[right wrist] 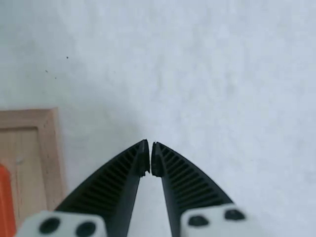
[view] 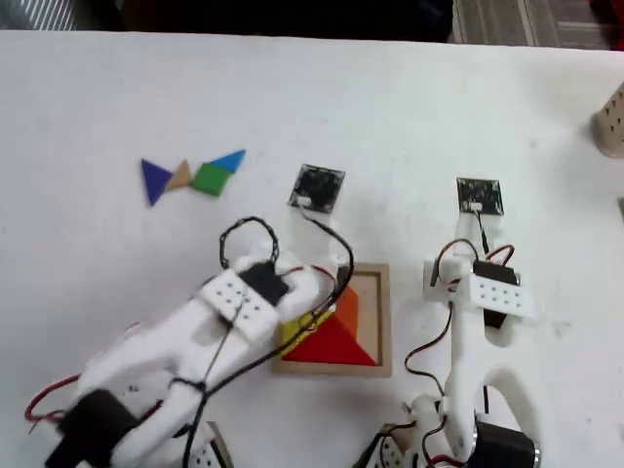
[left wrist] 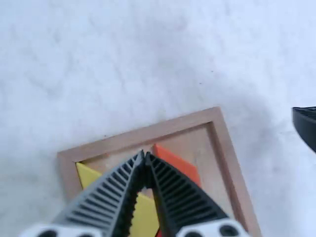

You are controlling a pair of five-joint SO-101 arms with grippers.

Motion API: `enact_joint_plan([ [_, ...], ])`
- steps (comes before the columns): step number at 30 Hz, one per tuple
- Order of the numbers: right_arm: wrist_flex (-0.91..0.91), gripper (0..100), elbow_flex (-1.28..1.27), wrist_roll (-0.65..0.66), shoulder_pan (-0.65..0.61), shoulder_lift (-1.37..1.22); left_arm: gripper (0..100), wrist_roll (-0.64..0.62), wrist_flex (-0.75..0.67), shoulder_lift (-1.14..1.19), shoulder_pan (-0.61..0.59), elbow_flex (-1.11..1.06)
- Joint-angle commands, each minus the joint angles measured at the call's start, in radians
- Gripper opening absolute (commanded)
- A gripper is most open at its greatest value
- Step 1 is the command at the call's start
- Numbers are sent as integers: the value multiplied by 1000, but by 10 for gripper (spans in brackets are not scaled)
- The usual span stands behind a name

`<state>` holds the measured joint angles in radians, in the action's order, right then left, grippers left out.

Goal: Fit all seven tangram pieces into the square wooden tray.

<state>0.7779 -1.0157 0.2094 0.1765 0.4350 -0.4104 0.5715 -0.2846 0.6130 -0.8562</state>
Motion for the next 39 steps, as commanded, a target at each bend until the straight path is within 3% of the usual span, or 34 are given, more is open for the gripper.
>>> enact_joint_plan([
  [1,4,18,37,2,-13,24,22,-3,-69,130,-4,54],
  [7,4,18,37,2,-13,24,22,-14,-64,303,31,126],
  [12,4,18,37,3,-13,25,22,-61,-64,317,41,129],
  [23,4,18,37,5,-13,30,22,-68,-12,317,254,130],
  [32,4,18,37,6,-13,30,22,-66,54,232,248,112],
  [39,4,18,37,8,-13,30,22,-66,83,101,142,120],
])
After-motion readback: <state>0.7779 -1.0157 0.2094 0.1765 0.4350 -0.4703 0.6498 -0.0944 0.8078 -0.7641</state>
